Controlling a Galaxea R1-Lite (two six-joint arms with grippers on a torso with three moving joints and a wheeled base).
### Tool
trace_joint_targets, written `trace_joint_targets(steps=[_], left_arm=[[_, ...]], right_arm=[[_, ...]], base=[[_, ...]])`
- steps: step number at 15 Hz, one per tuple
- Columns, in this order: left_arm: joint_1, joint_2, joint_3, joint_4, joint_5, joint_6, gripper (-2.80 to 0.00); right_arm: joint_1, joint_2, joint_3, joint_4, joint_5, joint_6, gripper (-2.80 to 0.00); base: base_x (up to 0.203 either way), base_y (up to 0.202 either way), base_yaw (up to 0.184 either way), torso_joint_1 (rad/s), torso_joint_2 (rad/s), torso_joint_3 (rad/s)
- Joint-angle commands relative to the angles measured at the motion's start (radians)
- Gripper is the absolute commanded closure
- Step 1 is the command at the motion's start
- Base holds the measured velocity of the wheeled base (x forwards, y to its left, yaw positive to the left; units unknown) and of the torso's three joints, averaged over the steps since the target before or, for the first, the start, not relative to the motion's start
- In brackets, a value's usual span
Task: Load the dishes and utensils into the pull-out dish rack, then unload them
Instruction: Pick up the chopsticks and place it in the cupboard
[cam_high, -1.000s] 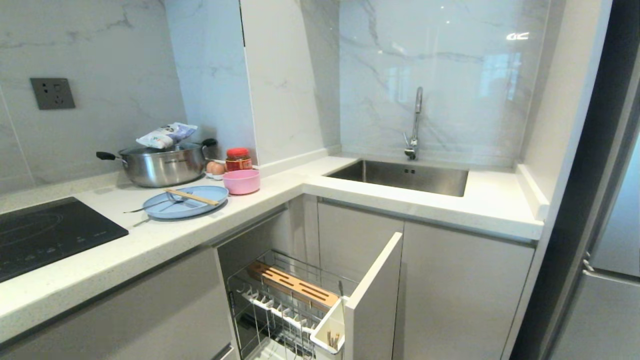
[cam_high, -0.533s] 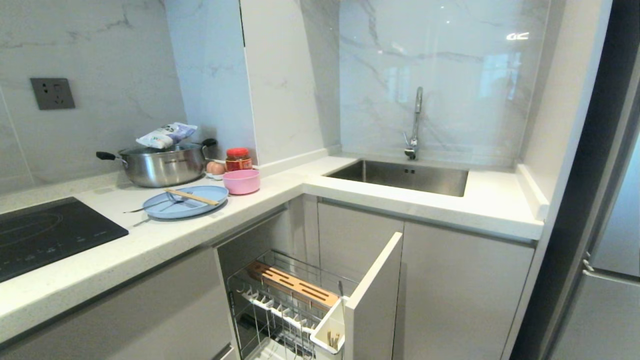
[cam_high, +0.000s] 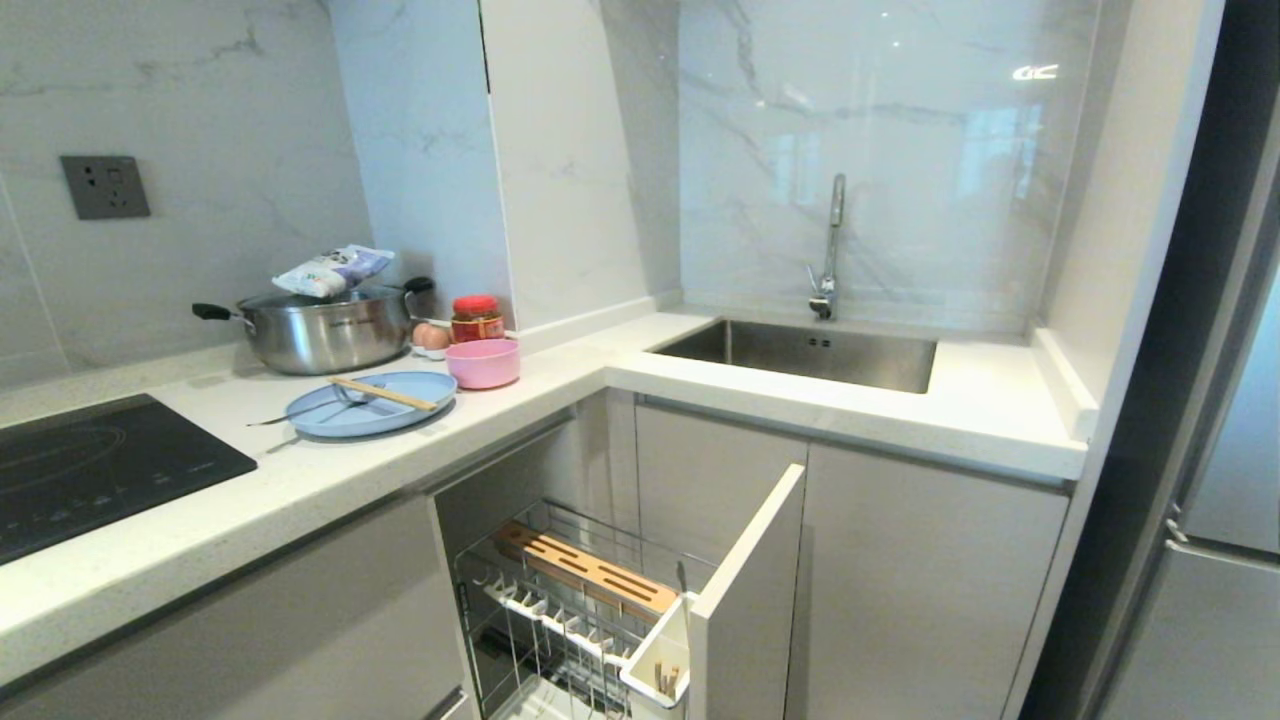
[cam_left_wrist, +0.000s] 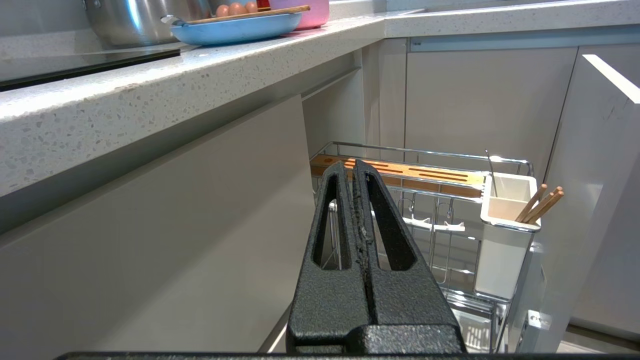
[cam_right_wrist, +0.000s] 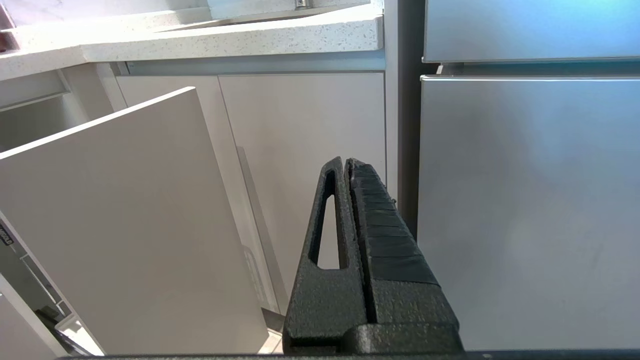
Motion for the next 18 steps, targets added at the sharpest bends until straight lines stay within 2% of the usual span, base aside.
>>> trace_joint_targets(steps=[1, 4, 10, 18], left_arm=[[0.001, 0.002, 0.0, 0.0, 0.0, -0.004, 0.0], [0.001, 0.002, 0.0, 0.0, 0.001, -0.025, 0.0], [-0.004, 0.002, -0.001, 0.003, 0.001, -0.024, 0.0], [-0.004, 0.002, -0.001, 0.0, 0.001, -0.022, 0.0]], right_arm=[[0.0, -0.004, 0.0, -0.001, 0.0, 0.0, 0.0], [0.0, -0.004, 0.0, -0.001, 0.0, 0.0, 0.0], [0.0, -0.003, 0.001, -0.001, 0.0, 0.0, 0.0], [0.0, -0.004, 0.0, -0.001, 0.0, 0.0, 0.0]], base=[[0.0, 0.0, 0.0, 0.0, 0.0, 0.0], [0.0, 0.0, 0.0, 0.0, 0.0, 0.0], [0.0, 0.0, 0.0, 0.001, 0.0, -0.013], [0.0, 0.0, 0.0, 0.003, 0.0, -0.179]])
